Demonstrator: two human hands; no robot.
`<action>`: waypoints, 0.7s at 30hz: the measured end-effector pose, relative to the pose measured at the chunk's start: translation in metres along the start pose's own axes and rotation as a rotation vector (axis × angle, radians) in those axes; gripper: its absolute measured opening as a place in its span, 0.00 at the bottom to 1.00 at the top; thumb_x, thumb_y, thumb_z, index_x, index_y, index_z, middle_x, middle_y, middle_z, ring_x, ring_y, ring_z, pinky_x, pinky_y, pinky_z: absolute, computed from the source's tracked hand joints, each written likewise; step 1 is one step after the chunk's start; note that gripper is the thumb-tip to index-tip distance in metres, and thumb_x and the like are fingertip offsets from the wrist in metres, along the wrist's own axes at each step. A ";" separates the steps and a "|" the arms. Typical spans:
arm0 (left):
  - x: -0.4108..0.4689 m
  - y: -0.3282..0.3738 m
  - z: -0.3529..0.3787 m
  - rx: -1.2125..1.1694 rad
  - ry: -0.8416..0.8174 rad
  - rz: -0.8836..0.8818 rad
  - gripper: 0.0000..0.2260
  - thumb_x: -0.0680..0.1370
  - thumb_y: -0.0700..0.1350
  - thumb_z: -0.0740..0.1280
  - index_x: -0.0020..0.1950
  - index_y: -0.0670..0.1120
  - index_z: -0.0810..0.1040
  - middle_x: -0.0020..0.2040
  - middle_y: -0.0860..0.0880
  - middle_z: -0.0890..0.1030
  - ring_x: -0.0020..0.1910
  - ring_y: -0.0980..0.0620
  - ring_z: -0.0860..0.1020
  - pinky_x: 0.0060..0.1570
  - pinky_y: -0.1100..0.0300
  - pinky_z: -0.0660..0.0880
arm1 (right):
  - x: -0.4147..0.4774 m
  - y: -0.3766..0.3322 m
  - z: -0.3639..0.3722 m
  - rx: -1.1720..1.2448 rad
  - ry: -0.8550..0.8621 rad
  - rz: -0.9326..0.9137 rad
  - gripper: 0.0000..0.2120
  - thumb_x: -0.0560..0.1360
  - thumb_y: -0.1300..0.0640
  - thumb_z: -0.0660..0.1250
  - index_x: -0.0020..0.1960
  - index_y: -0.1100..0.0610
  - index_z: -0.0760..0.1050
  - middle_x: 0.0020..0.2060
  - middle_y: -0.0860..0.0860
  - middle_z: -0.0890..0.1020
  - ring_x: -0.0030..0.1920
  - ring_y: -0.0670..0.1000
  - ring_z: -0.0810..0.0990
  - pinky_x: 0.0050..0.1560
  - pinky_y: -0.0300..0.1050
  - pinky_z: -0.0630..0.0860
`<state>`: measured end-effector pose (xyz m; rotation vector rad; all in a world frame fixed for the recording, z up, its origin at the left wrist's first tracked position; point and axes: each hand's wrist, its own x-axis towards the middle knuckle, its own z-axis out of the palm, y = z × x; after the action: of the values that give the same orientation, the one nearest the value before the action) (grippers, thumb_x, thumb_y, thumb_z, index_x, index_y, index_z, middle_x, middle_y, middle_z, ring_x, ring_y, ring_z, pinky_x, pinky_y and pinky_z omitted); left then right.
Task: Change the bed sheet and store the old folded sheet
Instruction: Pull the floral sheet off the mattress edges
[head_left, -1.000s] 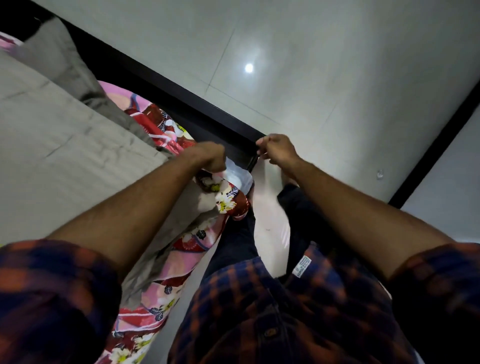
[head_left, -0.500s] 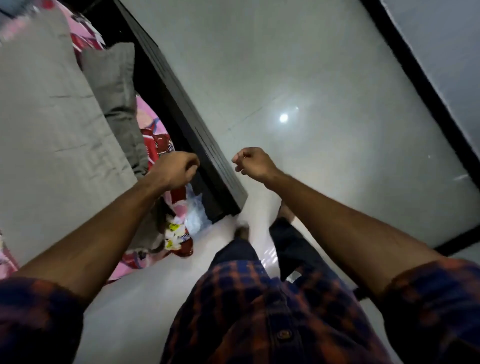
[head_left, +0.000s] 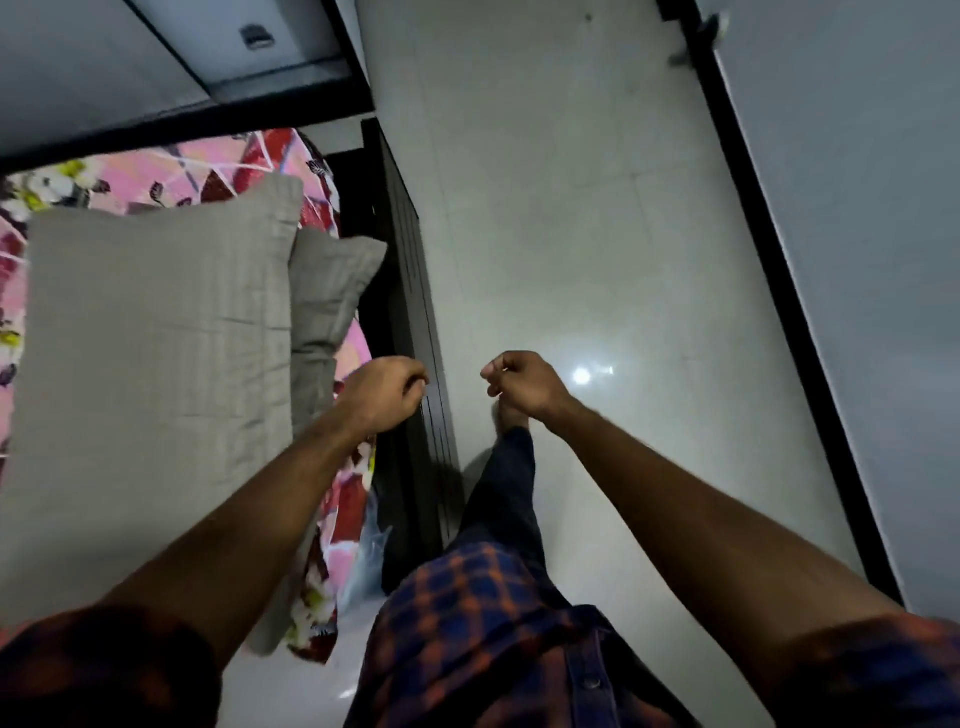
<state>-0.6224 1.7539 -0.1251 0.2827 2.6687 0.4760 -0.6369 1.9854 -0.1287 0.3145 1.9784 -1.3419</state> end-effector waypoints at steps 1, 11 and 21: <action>0.015 -0.006 -0.005 -0.027 0.021 -0.031 0.07 0.78 0.44 0.66 0.52 0.46 0.83 0.50 0.47 0.84 0.49 0.45 0.81 0.48 0.54 0.77 | 0.017 -0.015 -0.005 -0.030 -0.016 -0.003 0.07 0.80 0.56 0.65 0.45 0.52 0.80 0.41 0.46 0.83 0.44 0.47 0.84 0.54 0.48 0.80; 0.153 -0.063 -0.086 -0.276 0.063 -0.264 0.06 0.78 0.41 0.68 0.51 0.46 0.84 0.47 0.49 0.85 0.41 0.52 0.80 0.43 0.60 0.73 | 0.190 -0.170 -0.058 -0.363 -0.167 -0.037 0.08 0.79 0.56 0.65 0.43 0.48 0.79 0.39 0.45 0.82 0.37 0.44 0.79 0.42 0.40 0.74; 0.273 -0.134 -0.171 -0.338 0.238 -0.453 0.10 0.76 0.45 0.62 0.50 0.46 0.82 0.47 0.46 0.83 0.46 0.44 0.81 0.48 0.52 0.77 | 0.366 -0.291 -0.063 -0.622 -0.345 -0.041 0.08 0.73 0.49 0.64 0.40 0.43 0.82 0.36 0.43 0.84 0.38 0.46 0.82 0.43 0.43 0.78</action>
<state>-0.9566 1.6539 -0.1269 -0.4945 2.6923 0.8328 -1.0877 1.8490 -0.1563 -0.2367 1.9880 -0.6837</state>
